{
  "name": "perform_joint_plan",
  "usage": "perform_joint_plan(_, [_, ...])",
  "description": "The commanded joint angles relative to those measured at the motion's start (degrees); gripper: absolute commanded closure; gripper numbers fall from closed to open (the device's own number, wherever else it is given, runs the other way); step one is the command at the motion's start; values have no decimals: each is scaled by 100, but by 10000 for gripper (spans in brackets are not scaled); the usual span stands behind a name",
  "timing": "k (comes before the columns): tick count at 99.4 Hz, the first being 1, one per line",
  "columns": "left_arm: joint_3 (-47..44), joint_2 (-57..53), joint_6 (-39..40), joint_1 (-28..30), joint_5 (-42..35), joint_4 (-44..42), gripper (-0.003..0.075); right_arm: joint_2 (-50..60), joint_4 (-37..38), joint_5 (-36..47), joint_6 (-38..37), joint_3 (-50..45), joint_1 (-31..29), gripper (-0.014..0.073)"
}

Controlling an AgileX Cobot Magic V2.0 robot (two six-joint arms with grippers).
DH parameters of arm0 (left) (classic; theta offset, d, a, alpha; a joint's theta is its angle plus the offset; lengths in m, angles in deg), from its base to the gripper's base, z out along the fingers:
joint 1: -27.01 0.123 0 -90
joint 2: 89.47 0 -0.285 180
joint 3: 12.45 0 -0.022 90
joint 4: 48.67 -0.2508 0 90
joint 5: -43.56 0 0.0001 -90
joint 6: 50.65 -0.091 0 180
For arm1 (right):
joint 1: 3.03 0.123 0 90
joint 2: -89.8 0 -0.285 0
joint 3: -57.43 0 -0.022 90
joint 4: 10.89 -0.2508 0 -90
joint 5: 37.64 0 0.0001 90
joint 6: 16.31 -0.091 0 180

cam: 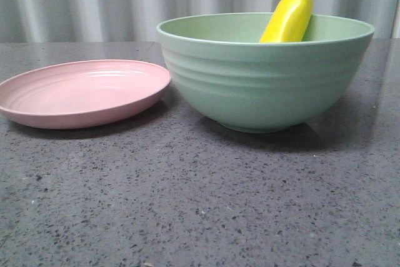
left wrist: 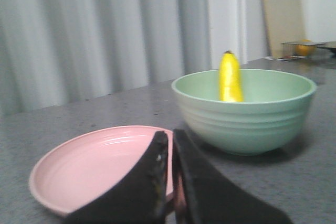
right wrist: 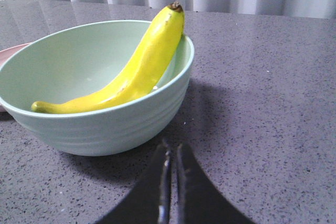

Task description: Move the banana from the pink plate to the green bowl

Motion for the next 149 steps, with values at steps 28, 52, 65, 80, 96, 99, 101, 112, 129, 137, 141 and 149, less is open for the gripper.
perform_joint_plan(28, [-232, -283, 4, 1874, -657, -101, 741, -31, -52, 366, 70, 155, -12, 657])
perform_joint_plan(52, [-232, -1154, 4, 2698, 762, -10, 741, -31, -52, 375, 70, 155, -12, 657])
perform_joint_plan(65, [-232, -1279, 4, 2965, 1613, -10, 741, -31, -52, 364, 70, 155, -12, 657])
perform_joint_plan(80, [-232, -1279, 4, 3035, 2528, -10, 741, -31, -52, 364, 70, 155, -12, 657])
perform_joint_plan(96, [-232, -1279, 4, 3024, 2515, -10, 741, -31, -52, 364, 70, 155, -12, 657])
perform_joint_plan(99, [-232, -1279, 4, 3024, 2515, -10, 741, -31, -52, 364, 70, 155, -12, 657])
perform_joint_plan(101, [-232, -1279, 4, 3024, 2515, -10, 741, -31, -52, 364, 70, 155, -12, 657])
perform_joint_plan(112, [-232, -1279, 4, 3024, 2515, -10, 741, -31, -52, 364, 70, 155, -12, 657])
perform_joint_plan(129, [-232, -1279, 4, 3024, 2515, -10, 741, -31, -52, 364, 70, 155, -12, 657])
perform_joint_plan(137, [-232, -1279, 4, 3024, 2515, -10, 741, -31, -52, 364, 70, 155, -12, 657])
perform_joint_plan(141, [-232, -1279, 4, 3024, 2515, -10, 741, -31, -52, 364, 70, 155, -12, 657])
perform_joint_plan(149, [-232, -1279, 4, 3024, 2515, -10, 741, -31, -52, 364, 70, 155, -12, 657])
